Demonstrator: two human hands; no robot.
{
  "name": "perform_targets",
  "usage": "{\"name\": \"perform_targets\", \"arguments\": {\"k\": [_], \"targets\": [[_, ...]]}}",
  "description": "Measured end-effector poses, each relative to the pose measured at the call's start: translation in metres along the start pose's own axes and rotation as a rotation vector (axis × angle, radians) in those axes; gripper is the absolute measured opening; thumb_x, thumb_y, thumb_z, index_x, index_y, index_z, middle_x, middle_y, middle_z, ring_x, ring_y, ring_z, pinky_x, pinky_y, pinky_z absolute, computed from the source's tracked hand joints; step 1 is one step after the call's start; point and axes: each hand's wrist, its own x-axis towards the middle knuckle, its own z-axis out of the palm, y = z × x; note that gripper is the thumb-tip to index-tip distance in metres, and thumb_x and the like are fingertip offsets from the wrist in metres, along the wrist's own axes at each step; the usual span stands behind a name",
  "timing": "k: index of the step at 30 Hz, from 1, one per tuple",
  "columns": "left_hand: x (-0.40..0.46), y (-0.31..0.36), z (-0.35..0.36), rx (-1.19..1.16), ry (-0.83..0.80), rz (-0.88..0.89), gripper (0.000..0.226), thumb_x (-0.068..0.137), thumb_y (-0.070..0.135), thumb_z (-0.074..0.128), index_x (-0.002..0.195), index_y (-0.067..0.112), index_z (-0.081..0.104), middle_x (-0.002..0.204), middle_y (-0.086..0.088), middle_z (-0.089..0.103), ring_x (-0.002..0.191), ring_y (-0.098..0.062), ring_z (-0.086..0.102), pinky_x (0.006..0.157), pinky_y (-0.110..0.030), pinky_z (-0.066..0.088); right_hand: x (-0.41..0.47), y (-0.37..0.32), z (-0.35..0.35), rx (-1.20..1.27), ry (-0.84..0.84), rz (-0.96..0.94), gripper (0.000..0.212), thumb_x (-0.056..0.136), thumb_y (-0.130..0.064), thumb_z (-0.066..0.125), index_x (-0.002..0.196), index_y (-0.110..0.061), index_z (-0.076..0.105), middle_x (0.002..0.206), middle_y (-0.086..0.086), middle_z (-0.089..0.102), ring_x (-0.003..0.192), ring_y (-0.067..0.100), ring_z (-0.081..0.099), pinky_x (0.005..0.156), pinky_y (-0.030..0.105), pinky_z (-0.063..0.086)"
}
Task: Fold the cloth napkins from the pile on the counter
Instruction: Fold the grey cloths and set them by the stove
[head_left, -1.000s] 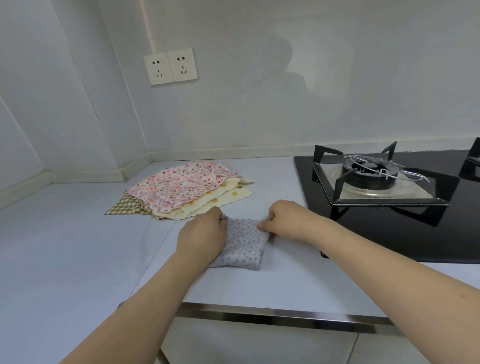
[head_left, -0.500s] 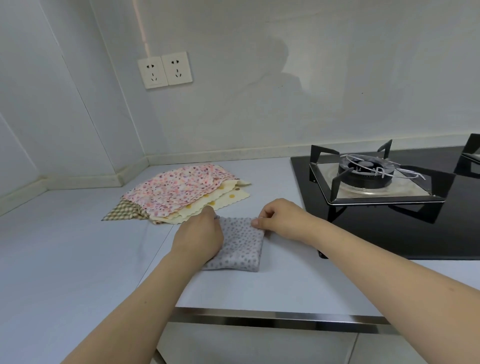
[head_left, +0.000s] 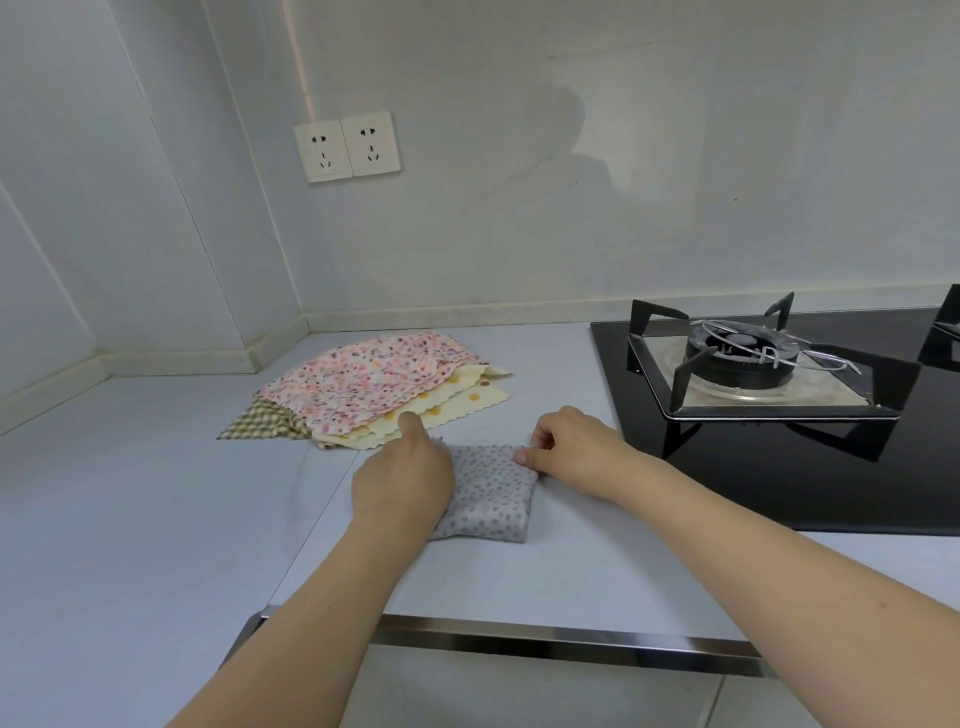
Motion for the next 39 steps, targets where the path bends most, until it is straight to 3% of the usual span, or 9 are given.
{"name": "perform_targets", "arguments": {"k": [4, 9, 14, 20, 27, 31, 34, 37, 39], "targets": [[-0.029, 0.000, -0.013, 0.058, 0.344, 0.220, 0.026, 0.086, 0.037, 0.049, 0.093, 0.012, 0.050, 0.086, -0.005, 0.053, 0.077, -0.028, 0.052, 0.062, -0.036, 0.041, 0.000, -0.006, 0.001, -0.038, -0.009, -0.044, 0.016, 0.092, -0.043, 0.056, 0.104, -0.033, 0.054, 0.109, -0.006, 0.043, 0.109, 0.021, 0.048, 0.094, 0.038, 0.039], [-0.083, 0.033, -0.016, 0.054, 0.205, 0.236, 0.055, 0.069, 0.070, 0.042, 0.084, 0.018, 0.056, 0.085, 0.001, 0.052, 0.079, -0.025, 0.049, 0.069, -0.040, 0.044, -0.010, -0.013, -0.004, -0.081, -0.038, 0.007, 0.023, 0.082, -0.039, 0.059, 0.087, -0.017, 0.066, 0.103, -0.003, 0.059, 0.101, 0.023, 0.052, 0.087, 0.038, 0.045], [-0.083, 0.023, -0.014, 0.126, 0.123, 0.329, 0.035, 0.069, 0.050, 0.042, 0.079, 0.018, 0.054, 0.080, 0.000, 0.052, 0.074, -0.026, 0.053, 0.064, -0.039, 0.044, -0.033, -0.015, -0.010, -0.145, -0.106, 0.070, 0.018, 0.082, -0.045, 0.058, 0.082, -0.027, 0.062, 0.118, 0.002, 0.044, 0.115, 0.027, 0.041, 0.097, 0.040, 0.037], [-0.084, 0.020, -0.026, 0.210, 0.050, 0.341, 0.015, 0.091, 0.033, 0.041, 0.097, 0.019, 0.044, 0.105, 0.001, 0.050, 0.099, -0.021, 0.049, 0.072, -0.031, 0.038, -0.046, -0.017, -0.006, -0.172, -0.060, 0.094, 0.028, 0.090, -0.045, 0.049, 0.100, -0.024, 0.064, 0.123, 0.004, 0.041, 0.116, 0.029, 0.038, 0.094, 0.038, 0.033], [-0.085, 0.020, -0.026, 0.148, -0.097, 0.193, 0.029, 0.094, 0.025, 0.043, 0.121, 0.014, 0.046, 0.123, -0.004, 0.050, 0.114, -0.022, 0.047, 0.077, -0.029, 0.040, -0.050, -0.018, -0.001, -0.215, -0.026, 0.097, 0.035, 0.091, -0.047, 0.044, 0.107, -0.023, 0.064, 0.122, 0.003, 0.041, 0.115, 0.028, 0.038, 0.095, 0.040, 0.032], [-0.086, 0.020, -0.026, 0.139, -0.195, 0.155, 0.040, 0.095, 0.030, 0.039, 0.129, 0.008, 0.042, 0.136, -0.009, 0.043, 0.127, -0.025, 0.040, 0.094, -0.033, 0.040, -0.051, -0.017, 0.001, -0.227, -0.011, 0.089, 0.029, 0.091, -0.047, 0.043, 0.101, -0.026, 0.059, 0.121, 0.001, 0.041, 0.114, 0.027, 0.038, 0.094, 0.040, 0.031], [-0.083, 0.015, -0.028, 0.101, -0.331, 0.126, 0.063, 0.092, 0.036, 0.036, 0.145, 0.004, 0.028, 0.156, -0.013, 0.023, 0.145, -0.027, 0.018, 0.115, -0.040, 0.026, -0.054, -0.016, 0.002, -0.190, 0.031, 0.072, 0.018, 0.092, -0.046, 0.045, 0.100, -0.031, 0.049, 0.119, -0.001, 0.042, 0.115, 0.026, 0.039, 0.093, 0.039, 0.030], [-0.088, 0.010, -0.033, 0.100, -0.450, 0.159, 0.078, 0.091, 0.044, 0.030, 0.155, 0.008, 0.004, 0.163, -0.007, -0.003, 0.150, -0.022, -0.006, 0.121, -0.046, 0.007, -0.057, -0.015, 0.006, -0.170, 0.105, 0.025, 0.022, 0.095, -0.039, 0.044, 0.116, -0.034, 0.046, 0.123, -0.002, 0.041, 0.115, 0.025, 0.040, 0.093, 0.039, 0.029], [-0.081, 0.003, -0.033, 0.050, -0.561, 0.147, 0.073, 0.091, 0.046, 0.027, 0.154, 0.012, 0.012, 0.163, -0.004, -0.001, 0.150, -0.020, -0.007, 0.120, -0.050, 0.000, -0.060, -0.017, 0.009, -0.167, 0.160, -0.014, 0.026, 0.096, -0.034, 0.043, 0.122, -0.033, 0.045, 0.127, -0.002, 0.040, 0.114, 0.025, 0.043, 0.095, 0.040, 0.030]]}}
